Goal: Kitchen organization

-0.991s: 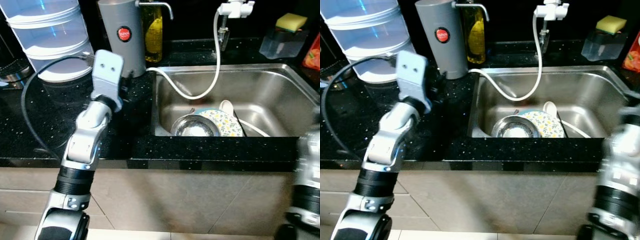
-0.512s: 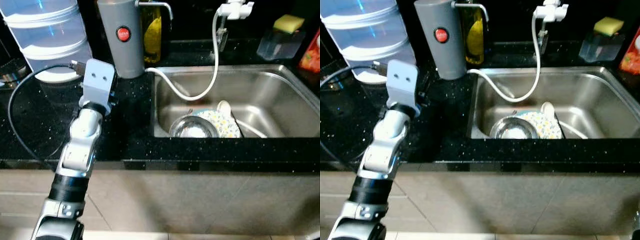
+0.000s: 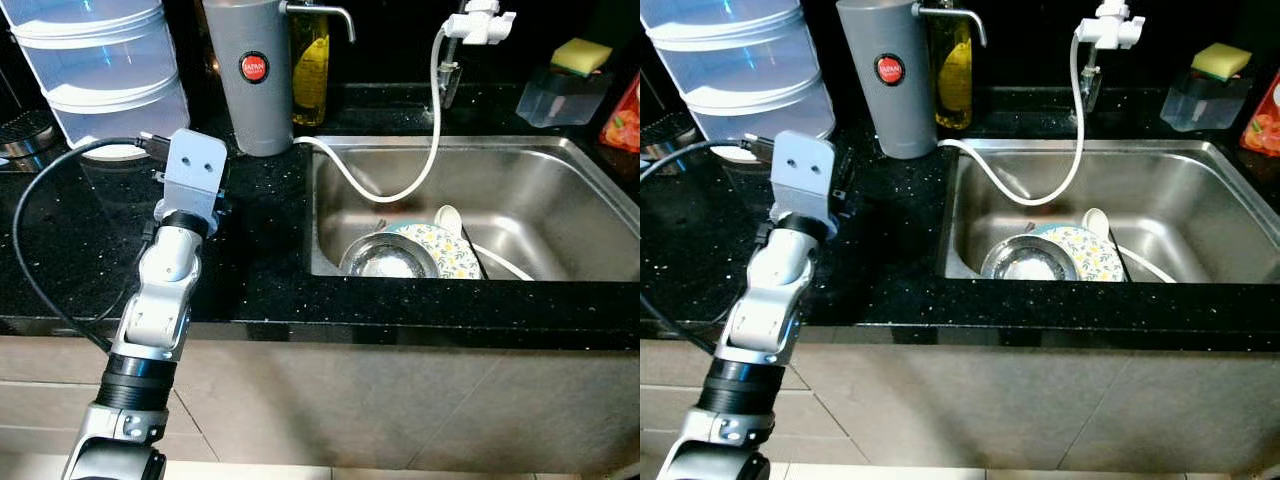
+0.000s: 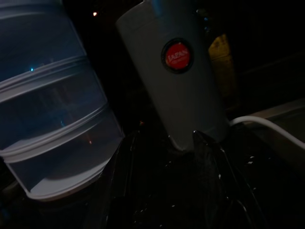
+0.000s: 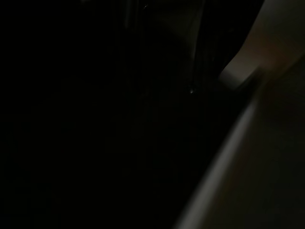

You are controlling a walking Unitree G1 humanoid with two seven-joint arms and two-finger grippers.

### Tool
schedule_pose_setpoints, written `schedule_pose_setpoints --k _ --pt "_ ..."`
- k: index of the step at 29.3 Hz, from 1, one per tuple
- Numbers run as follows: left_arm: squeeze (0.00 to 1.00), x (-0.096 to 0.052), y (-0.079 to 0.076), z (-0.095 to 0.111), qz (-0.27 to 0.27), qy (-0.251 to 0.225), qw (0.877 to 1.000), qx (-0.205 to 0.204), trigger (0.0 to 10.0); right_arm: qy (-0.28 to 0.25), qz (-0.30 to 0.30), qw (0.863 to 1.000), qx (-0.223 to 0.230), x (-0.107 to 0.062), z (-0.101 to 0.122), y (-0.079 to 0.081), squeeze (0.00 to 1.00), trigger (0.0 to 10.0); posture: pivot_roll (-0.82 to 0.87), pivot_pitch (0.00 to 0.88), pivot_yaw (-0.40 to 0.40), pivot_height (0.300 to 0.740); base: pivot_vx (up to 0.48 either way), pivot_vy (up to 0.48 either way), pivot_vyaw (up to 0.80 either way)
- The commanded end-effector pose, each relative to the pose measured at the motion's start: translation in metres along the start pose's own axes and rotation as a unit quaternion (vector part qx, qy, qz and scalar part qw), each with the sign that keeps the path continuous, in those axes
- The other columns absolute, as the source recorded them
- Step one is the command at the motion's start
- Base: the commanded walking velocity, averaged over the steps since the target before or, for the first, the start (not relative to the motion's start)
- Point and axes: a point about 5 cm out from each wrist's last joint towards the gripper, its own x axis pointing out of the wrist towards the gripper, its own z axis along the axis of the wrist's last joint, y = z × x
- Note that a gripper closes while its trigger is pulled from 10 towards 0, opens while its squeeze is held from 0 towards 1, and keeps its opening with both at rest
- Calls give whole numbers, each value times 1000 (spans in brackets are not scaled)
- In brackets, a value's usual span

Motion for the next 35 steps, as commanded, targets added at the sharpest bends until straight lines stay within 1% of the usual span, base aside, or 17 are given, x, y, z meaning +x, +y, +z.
schedule_pose_setpoints --k 1,2,3,5,6,7,9,11,12,14,16,17,18,21,24,28,35 --pt "0 -1 -1 -6 3 11 1000 5 10000 24 50 998 -11 -6 -10 10 0 10000 49 0 1 740 0 0 0" --pt "0 0 2 -10 8 26 1000 -9 10000 38 119 992 -31 -16 -20 27 0 10000 49 0 1 740 0 0 0" --pt "0 0 2 -10 8 26 1000 -9 10000 38 119 992 -31 -16 -20 27 0 10000 49 0 1 740 0 0 0" --pt "0 8 12 -25 14 86 996 -9 10000 51 247 965 -78 -43 -39 58 0 10000 51 0 -8 740 0 0 0" --pt "0 8 12 -25 14 86 996 -9 10000 51 247 965 -78 -43 -39 58 0 10000 51 0 -8 740 0 0 0" --pt "0 12 16 -31 6 115 993 -3 10000 56 290 952 -87 -54 -45 70 0 10000 48 0 -7 740 0 0 0" --pt "0 12 16 -31 6 115 993 -3 10000 56 290 952 -87 -54 -45 70 0 10000 48 0 -7 740 0 0 0" --pt "0 21 25 -39 -39 148 988 20 10000 60 362 927 -74 -72 -48 89 0 10000 46 0 -4 740 0 0 0" --pt "0 21 25 -39 -39 148 988 20 10000 60 362 927 -74 -72 -48 89 0 10000 46 0 -4 740 0 0 0" --pt "0 30 45 -46 -64 169 981 68 10000 61 402 910 -77 -83 -52 97 0 10000 32 0 -2 740 0 0 0" --pt "0 30 45 -46 -64 169 981 68 10000 61 402 910 -77 -83 -52 97 0 10000 32 0 -2 740 0 0 0" --pt "0 35 63 -54 -76 186 972 122 10000 69 422 899 -97 -88 -60 96 0 10000 31 1 -6 740 0 0 0" --pt "0 35 63 -54 -76 186 972 122 10000 69 422 899 -97 -88 -60 96 0 10000 31 1 -6 740 0 0 0" --pt "0 39 77 -61 -91 198 959 180 10000 84 466 873 -115 -99 -77 91 0 10000 26 32 -11 740 0 0 0" --pt "0 43 84 -63 -120 173 929 305 10000 104 514 847 -90 -109 -94 80 0 10000 12 103 -17 740 0 0 0" --pt "0 43 84 -64 -143 162 919 330 10000 105 519 844 -82 -109 -100 71 0 10000 6 129 -21 740 0 0 0" --pt "0 46 81 -60 -168 117 905 373 10000 77 486 869 -59 -97 -103 41 0 10000 -25 226 -34 740 0 0 0"
